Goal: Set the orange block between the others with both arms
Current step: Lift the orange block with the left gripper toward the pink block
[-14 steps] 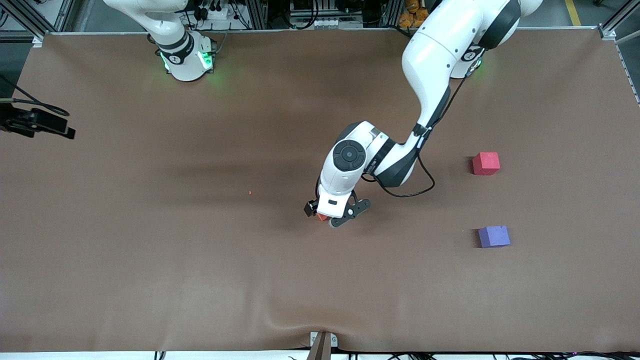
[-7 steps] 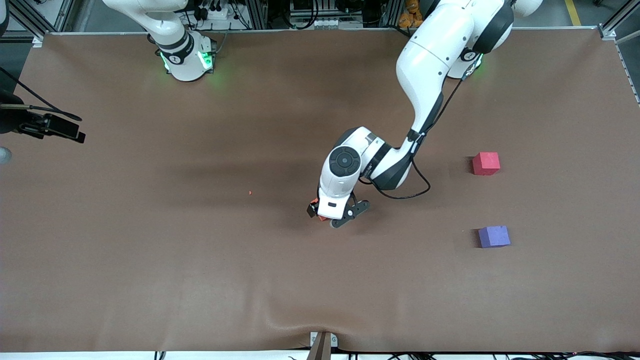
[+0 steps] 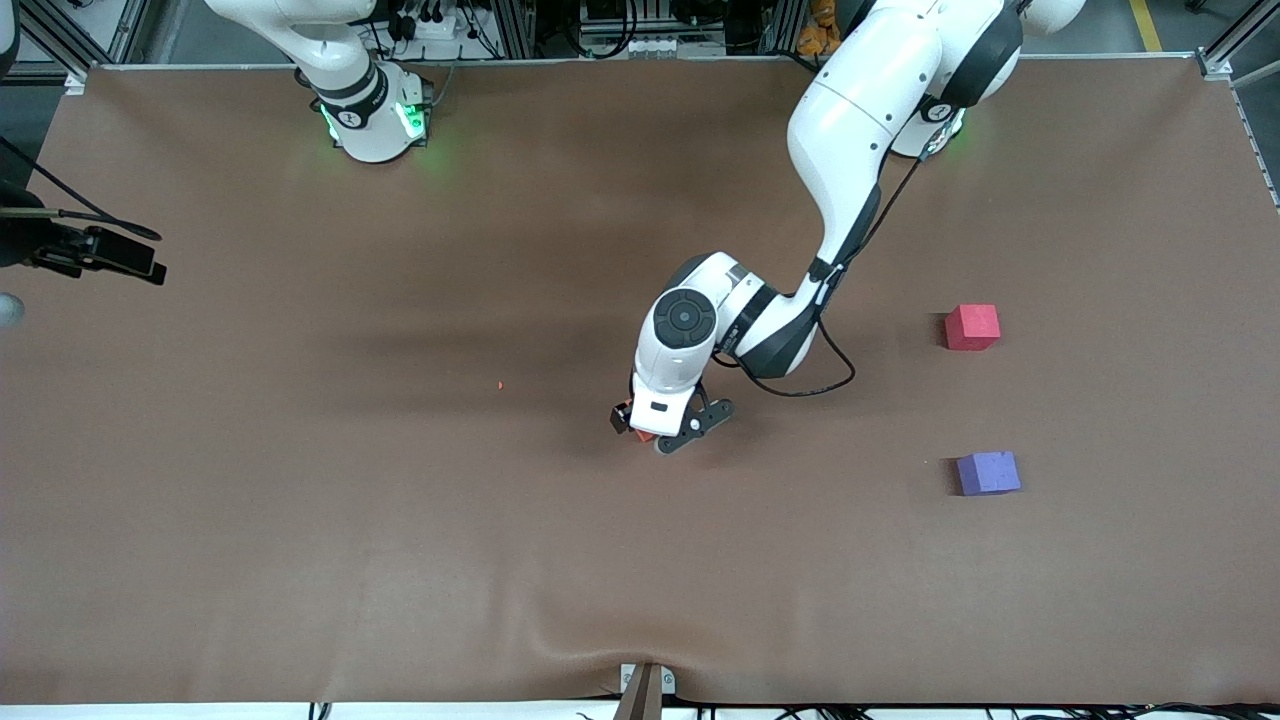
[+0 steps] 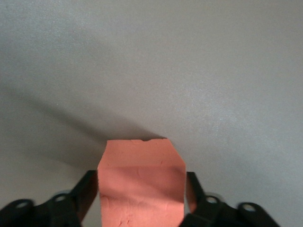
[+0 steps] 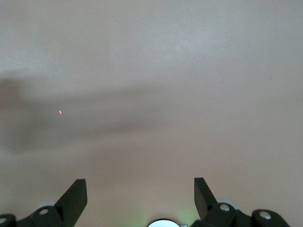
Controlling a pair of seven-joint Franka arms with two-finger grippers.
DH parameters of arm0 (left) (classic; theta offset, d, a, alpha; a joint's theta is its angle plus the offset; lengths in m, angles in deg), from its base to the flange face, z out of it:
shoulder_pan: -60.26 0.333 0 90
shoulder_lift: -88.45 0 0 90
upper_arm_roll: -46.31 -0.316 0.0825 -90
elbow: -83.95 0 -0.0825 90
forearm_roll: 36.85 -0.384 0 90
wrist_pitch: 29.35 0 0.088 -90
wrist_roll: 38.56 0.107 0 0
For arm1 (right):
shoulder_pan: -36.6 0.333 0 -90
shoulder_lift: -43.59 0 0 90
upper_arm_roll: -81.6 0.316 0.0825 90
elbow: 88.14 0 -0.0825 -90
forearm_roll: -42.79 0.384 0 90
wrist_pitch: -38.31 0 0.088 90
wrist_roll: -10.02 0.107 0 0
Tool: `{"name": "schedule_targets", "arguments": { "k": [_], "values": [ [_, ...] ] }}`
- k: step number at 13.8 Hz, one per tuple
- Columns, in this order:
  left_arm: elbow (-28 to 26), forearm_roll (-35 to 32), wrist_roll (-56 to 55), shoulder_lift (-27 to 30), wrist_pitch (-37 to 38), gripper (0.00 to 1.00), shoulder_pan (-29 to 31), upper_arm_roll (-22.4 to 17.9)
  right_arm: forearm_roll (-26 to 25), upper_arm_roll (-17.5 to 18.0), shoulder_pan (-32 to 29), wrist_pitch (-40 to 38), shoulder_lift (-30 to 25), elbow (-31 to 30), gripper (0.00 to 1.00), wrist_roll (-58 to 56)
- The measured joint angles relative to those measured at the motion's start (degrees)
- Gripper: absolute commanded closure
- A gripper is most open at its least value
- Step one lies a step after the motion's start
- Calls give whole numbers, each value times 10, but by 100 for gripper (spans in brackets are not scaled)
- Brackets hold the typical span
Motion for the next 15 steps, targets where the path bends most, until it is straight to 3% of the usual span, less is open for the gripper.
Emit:
{"name": "schedule_targets", "arguments": {
  "k": [1, 2, 6, 9, 15],
  "values": [
    [0, 0, 1, -3, -4, 96, 0, 0, 0, 0, 0, 4, 4, -2, 0, -1],
    [1, 0, 2, -2, -4, 100, 0, -1, 0, 0, 0, 9, 8, -2, 0, -1],
    [12, 0, 9, 1, 3, 100, 2, -5, 0, 1, 5, 29, 19, -2, 0, -2],
    [24, 0, 53, 40, 63, 100, 24, -12, 0, 0, 7, 37, 26, -2, 0, -1],
    [18, -1, 256, 163, 232, 100, 150, -15, 0, -6, -9, 38, 26, -1, 0, -2]
  ]
}}
